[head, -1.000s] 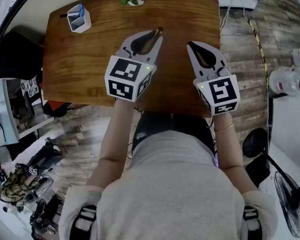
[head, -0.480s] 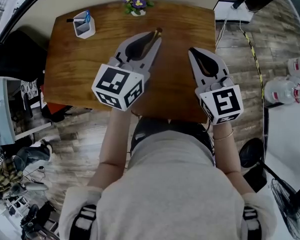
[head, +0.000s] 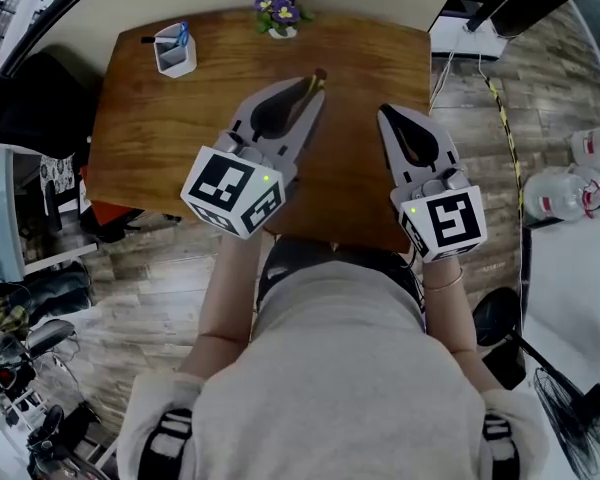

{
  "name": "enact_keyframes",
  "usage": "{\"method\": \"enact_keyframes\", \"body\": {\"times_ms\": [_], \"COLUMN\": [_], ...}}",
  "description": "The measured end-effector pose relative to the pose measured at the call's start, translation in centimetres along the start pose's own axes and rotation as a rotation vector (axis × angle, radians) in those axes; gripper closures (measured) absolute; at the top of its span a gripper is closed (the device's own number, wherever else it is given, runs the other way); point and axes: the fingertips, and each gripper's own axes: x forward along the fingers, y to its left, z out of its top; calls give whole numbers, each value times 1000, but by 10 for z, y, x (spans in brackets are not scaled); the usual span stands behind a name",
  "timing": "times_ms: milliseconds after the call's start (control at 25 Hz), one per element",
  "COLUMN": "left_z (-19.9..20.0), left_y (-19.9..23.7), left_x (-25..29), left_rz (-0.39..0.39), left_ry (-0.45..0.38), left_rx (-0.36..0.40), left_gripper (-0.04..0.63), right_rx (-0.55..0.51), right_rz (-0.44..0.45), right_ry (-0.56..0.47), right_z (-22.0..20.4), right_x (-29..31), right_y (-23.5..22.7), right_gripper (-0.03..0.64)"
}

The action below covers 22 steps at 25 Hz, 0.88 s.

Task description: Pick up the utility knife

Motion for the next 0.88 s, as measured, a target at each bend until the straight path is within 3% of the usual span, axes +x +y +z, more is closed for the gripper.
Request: {"method": "enact_keyframes", "body": {"times_ms": [360, 880], "left_z": [-6, -31], "left_y": [-3, -3], "left_x": [-11, -23], "left_rz": [23, 19], "left_ry": [-65, -7], "left_rx": [-84, -113], "left_gripper": [522, 520], "right_rx": [-13, -13], "right_rz": [28, 68], "right_ry": [21, 54], "right_z": [-10, -22], "right_x": [3, 14], "right_y": [11, 25], "right_gripper": [604, 604]}}
